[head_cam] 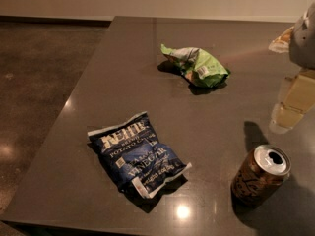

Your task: Move blue chip bag near green rice chip bag

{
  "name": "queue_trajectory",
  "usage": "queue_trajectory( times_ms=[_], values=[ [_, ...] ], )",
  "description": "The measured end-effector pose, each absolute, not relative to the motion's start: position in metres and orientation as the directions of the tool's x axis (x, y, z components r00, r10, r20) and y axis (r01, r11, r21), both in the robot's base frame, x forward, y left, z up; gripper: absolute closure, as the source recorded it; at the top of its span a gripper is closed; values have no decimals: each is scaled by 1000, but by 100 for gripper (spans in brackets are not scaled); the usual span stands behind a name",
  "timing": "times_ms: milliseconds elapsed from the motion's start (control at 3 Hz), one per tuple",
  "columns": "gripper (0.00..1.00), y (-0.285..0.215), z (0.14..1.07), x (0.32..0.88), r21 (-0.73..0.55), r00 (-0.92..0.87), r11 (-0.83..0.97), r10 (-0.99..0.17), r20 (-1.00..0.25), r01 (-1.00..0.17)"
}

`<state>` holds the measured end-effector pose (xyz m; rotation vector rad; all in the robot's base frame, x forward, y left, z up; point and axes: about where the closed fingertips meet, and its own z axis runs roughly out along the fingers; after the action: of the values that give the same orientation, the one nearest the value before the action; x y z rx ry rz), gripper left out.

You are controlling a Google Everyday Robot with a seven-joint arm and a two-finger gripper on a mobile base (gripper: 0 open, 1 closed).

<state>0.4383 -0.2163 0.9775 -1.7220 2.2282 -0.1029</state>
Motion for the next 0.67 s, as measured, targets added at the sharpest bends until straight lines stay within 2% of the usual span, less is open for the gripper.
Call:
queue_trajectory(
  times_ms=[667],
  values=[
    [0, -212, 980, 440, -242, -229, 276, -951, -206, -930]
  ],
)
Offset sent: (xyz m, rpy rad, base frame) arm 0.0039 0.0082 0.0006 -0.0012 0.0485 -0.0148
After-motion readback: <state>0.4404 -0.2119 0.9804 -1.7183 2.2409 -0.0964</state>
